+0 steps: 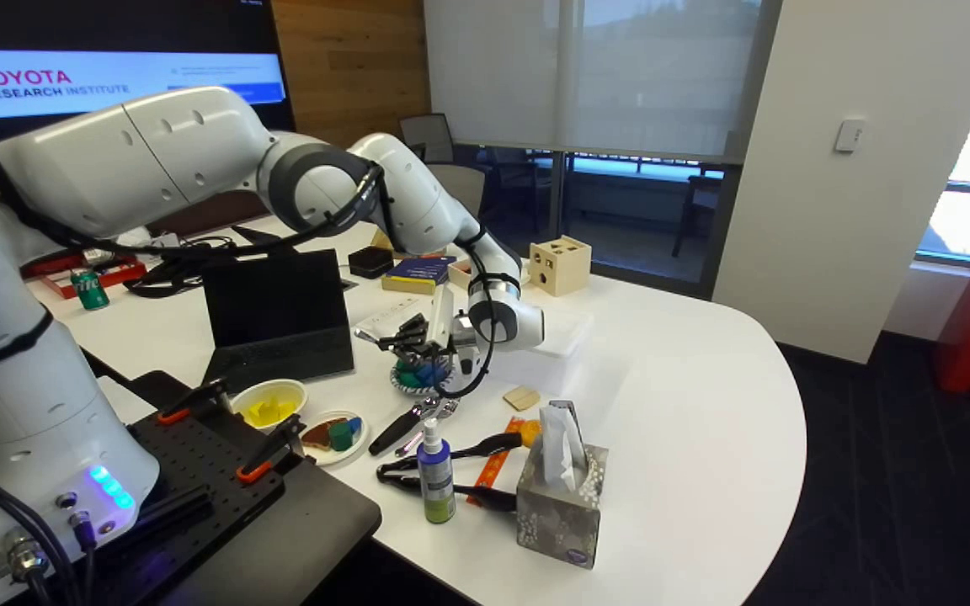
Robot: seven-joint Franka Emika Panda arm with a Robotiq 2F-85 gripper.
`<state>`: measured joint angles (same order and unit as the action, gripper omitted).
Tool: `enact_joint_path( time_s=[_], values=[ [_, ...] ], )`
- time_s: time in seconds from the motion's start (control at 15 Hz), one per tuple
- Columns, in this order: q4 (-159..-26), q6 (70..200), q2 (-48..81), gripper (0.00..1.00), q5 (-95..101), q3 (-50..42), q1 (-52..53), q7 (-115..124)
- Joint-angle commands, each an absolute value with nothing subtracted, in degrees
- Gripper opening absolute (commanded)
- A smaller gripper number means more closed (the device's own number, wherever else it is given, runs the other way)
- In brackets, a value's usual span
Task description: Use the spoon to stir the contents in the bowl
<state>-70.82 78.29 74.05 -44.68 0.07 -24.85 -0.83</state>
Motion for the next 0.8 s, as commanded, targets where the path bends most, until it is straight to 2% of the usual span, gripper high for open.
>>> enact_joint_path(
  time_s=[0.0,0.73],
  values=[
    [-68.3,74.3,76.6,0.02,-47.3,-0.4,-25.3,3.1],
    [-68.7,75.5,78.2,0.02,-48.3,-5.6,-27.4,4.6]
  ],
)
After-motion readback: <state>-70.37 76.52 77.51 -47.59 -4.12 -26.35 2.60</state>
